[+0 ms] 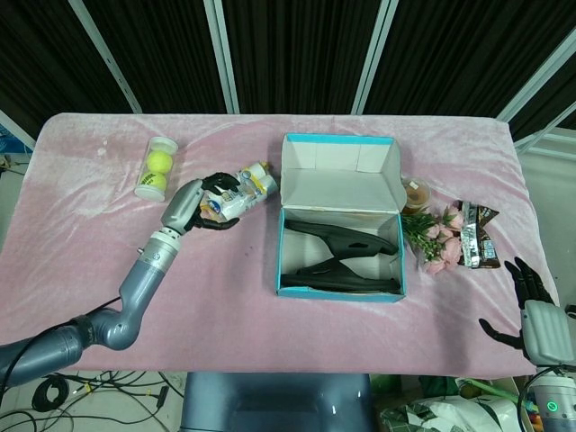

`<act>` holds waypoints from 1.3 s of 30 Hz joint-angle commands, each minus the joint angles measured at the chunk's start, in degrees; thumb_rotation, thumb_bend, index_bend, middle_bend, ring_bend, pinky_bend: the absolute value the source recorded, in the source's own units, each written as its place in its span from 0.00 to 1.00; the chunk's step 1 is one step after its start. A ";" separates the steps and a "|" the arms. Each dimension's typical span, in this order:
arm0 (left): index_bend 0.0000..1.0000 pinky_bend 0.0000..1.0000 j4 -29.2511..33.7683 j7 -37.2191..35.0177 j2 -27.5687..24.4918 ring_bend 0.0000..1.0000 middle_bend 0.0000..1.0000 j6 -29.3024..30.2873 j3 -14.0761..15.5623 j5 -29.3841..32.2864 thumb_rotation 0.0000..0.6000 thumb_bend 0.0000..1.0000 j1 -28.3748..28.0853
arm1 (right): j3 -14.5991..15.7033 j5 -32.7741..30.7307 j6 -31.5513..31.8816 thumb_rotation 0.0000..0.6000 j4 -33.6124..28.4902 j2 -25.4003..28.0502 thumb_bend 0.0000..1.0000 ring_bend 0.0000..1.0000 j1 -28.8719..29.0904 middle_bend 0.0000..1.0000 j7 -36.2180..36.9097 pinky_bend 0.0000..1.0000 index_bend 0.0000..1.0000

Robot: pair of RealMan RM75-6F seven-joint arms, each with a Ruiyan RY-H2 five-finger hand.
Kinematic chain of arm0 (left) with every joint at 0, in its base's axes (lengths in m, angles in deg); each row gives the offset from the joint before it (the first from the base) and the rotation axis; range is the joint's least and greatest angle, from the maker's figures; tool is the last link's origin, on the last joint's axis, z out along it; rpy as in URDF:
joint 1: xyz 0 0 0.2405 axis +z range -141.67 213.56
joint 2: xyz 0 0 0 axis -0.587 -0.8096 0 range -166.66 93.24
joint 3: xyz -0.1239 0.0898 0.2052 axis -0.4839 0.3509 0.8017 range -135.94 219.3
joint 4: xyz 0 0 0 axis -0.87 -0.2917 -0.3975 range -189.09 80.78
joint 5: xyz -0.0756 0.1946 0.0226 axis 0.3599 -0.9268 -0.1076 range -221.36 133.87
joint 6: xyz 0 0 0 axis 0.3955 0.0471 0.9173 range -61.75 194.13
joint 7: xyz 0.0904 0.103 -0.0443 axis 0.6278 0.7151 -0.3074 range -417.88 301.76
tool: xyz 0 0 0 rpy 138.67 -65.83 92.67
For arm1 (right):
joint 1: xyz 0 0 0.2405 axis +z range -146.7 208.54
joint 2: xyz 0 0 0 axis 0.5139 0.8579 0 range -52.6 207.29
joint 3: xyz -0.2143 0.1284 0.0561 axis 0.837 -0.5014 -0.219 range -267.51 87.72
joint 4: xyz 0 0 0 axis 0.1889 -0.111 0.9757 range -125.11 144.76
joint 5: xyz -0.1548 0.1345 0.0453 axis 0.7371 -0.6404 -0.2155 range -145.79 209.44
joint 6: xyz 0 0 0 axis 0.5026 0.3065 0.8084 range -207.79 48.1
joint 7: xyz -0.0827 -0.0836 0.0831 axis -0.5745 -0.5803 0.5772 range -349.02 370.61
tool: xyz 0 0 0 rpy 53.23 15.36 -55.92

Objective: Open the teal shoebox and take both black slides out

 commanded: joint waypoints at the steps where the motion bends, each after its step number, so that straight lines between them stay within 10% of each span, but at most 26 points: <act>1: 0.31 0.25 -6.79 6.51 2.89 0.20 0.31 7.71 8.55 -15.87 1.00 0.12 -2.21 | 0.07 0.01 -0.02 1.00 0.20 -0.08 0.10 0.02 -0.03 0.00 0.18 0.21 0.00; 10: 0.27 0.14 -13.64 12.98 6.38 0.16 0.26 7.40 12.92 -25.17 1.00 0.07 -7.04 | 0.07 -0.30 0.32 1.00 0.86 -0.08 0.10 0.02 -0.44 0.00 1.09 0.21 0.00; 30: 0.30 0.10 -20.81 13.29 12.62 0.13 0.30 3.53 15.72 -25.67 1.00 0.06 -10.98 | -0.12 -1.13 -0.72 1.00 2.14 -0.85 0.10 0.02 -0.20 0.00 1.86 0.21 0.00; 39: 0.40 0.09 -18.61 15.10 11.49 0.18 0.41 0.69 17.19 -25.10 1.00 0.29 -11.61 | -0.26 -1.46 -1.11 1.00 2.27 -0.94 0.10 0.02 -0.06 0.00 1.95 0.21 0.00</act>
